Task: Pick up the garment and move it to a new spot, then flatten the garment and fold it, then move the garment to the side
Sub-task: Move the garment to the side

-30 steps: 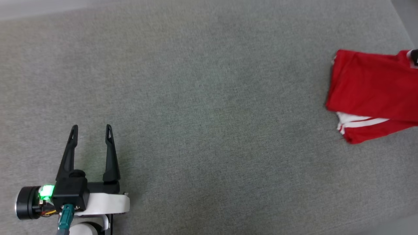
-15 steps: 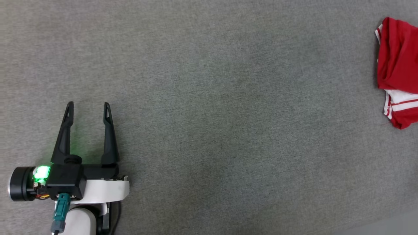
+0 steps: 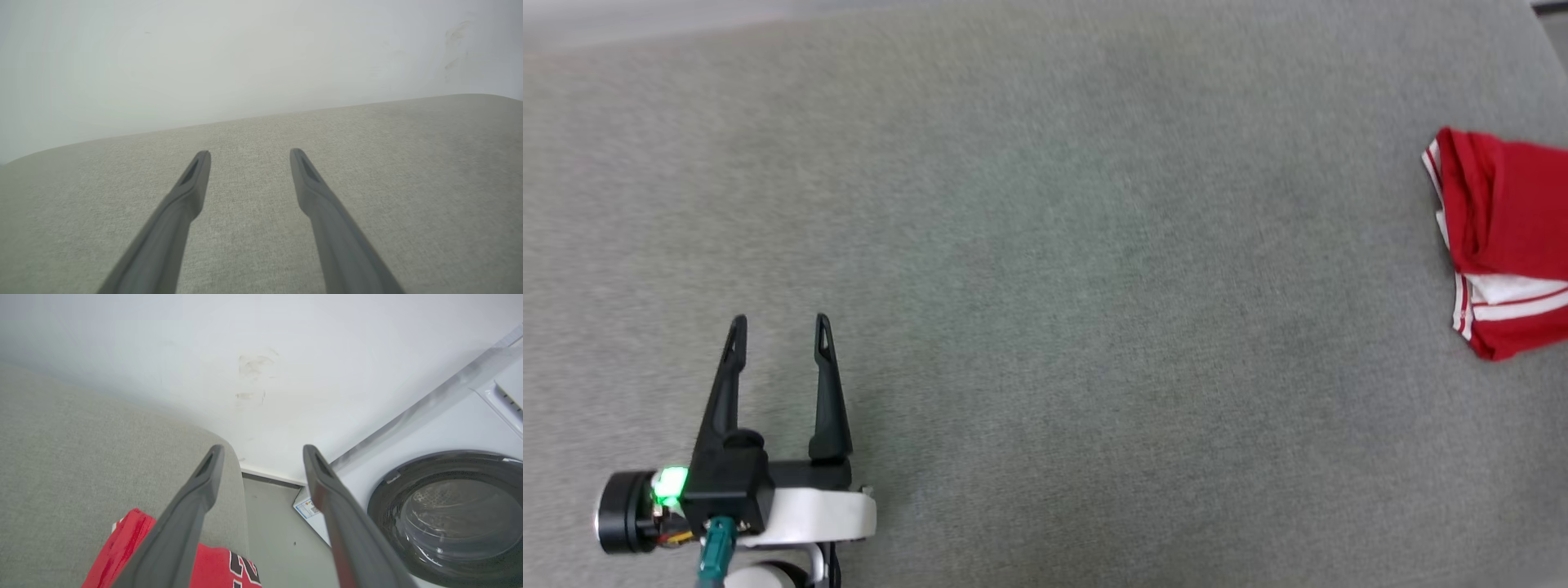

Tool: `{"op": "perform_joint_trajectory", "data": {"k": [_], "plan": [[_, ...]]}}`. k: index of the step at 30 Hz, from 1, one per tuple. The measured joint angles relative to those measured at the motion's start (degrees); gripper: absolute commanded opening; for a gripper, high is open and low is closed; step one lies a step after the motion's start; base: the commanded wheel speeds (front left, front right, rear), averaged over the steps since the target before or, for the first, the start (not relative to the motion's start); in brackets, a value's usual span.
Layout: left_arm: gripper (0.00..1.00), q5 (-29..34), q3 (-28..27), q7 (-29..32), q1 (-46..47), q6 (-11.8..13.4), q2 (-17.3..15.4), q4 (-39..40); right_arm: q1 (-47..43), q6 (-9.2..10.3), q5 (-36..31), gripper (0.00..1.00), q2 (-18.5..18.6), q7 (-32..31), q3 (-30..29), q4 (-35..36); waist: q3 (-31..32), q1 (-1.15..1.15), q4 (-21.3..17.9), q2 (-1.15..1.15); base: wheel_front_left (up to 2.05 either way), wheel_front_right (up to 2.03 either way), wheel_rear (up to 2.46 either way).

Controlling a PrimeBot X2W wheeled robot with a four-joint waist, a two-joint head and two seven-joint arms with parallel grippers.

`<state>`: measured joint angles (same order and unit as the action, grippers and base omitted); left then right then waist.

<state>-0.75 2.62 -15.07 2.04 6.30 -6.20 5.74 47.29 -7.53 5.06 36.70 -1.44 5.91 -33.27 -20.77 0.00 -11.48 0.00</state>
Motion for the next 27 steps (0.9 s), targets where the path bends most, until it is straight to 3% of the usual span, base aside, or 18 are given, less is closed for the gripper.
{"op": "perform_joint_trajectory", "data": {"k": [6, 9, 17, 27], "plan": [[1.0, -0.4, 0.6, 0.0, -2.1, 0.2, 0.9, -1.4, -1.3, 0.0, -5.0, 1.0, -7.2, 12.3, -2.9, 6.8, 4.5, 0.0, 2.5, 0.0, 0.0, 0.0, 0.0], [1.0, -0.4, 0.9, 0.0, -2.9, 0.0, 1.2, -2.2, -4.1, 0.0, -6.2, 1.0, -11.3, 15.4, -2.9, 9.7, 6.3, 0.0, 4.1, 0.0, 0.0, 0.0, 0.0], [1.0, -0.4, 1.4, 0.0, -4.8, -0.3, 1.6, -3.6, -14.7, 0.0, -4.0, 1.0, -20.5, 16.5, -1.4, 21.1, 10.7, 0.0, 8.1, 0.0, 0.0, 0.0, 0.0], [1.0, -0.4, 2.2, 0.0, -6.6, -1.3, 2.0, -5.9, -31.3, 0.01, -1.5, 1.0, -26.3, 16.5, -2.5, 23.2, 14.9, -0.01, 12.1, 0.0, 0.0, 0.0, 0.0]]}}
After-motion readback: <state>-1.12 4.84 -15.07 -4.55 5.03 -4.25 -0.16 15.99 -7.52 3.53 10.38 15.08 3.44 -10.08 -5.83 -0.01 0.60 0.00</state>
